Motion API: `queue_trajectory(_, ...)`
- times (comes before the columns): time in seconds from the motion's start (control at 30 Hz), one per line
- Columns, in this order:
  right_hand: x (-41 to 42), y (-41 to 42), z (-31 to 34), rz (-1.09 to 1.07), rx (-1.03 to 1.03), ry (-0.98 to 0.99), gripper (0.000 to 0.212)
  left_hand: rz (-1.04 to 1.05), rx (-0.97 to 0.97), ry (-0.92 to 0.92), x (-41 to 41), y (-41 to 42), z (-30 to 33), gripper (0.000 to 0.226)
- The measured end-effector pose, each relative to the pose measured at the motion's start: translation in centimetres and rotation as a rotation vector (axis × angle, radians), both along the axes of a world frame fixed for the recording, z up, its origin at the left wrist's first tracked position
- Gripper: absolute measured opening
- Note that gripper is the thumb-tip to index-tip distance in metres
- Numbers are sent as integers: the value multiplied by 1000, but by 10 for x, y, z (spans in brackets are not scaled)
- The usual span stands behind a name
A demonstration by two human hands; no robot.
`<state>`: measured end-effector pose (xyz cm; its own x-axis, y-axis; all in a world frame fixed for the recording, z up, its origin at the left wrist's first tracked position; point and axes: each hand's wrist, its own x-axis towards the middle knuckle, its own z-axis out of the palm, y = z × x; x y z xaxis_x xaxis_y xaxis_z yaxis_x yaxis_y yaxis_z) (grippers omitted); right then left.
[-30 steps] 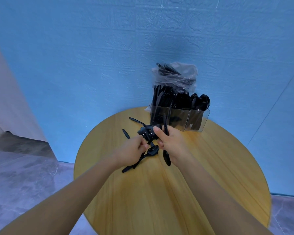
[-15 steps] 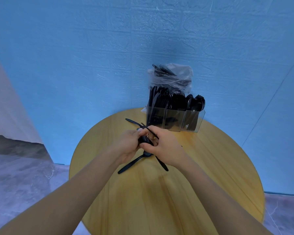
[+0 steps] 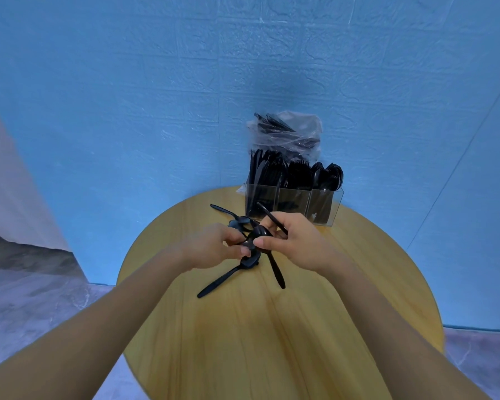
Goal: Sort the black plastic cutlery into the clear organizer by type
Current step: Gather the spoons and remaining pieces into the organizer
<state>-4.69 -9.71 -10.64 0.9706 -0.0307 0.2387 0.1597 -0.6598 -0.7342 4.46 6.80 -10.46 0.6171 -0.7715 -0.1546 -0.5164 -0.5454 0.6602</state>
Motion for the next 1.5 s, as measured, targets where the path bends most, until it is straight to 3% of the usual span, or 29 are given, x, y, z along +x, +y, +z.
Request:
queue_trajectory(0.1,-2,-1,1,-26,120,-17,13,65,-96,-30,-2,-1,-1,12)
queue_trajectory(0.23,-1,1,-1,-90,190,-40,12,116,-260,79,-10,-5,-14,12)
queue_trajectory(0.4,-1,-1,-6,-182,228,-79,16,92,-335,224,-17,-7,-23,29)
queue_trajectory(0.53,0,4,-6,-316,390,-53,26,229,-444,47,-21,-13,-30,25)
queue_trajectory(0.6,3,9,-6,-321,541,13,23,242,-465,-110,-24,-16,-32,22)
queue_trajectory(0.7,8,16,-6,-320,716,45,12,195,-493,-200,-31,-22,-35,17)
queue_trajectory(0.97,15,22,-12,-402,831,0,16,135,-548,23,-43,-32,-36,18)
queue_trajectory(1.07,15,21,-14,-372,815,12,21,123,-505,-92,-41,-32,-40,18)
queue_trajectory(1.13,14,20,-16,-363,742,4,28,165,-492,-68,-38,-31,-43,19)
queue_trajectory(1.3,14,7,-22,-520,-8,-217,40,353,-531,268,-27,-24,-45,28)
queue_trajectory(1.37,12,5,-23,-522,-123,-273,46,385,-566,379,-25,-22,-44,31)
queue_trajectory(1.5,11,9,-23,-411,-161,-430,46,446,-573,488,-21,-21,-44,35)
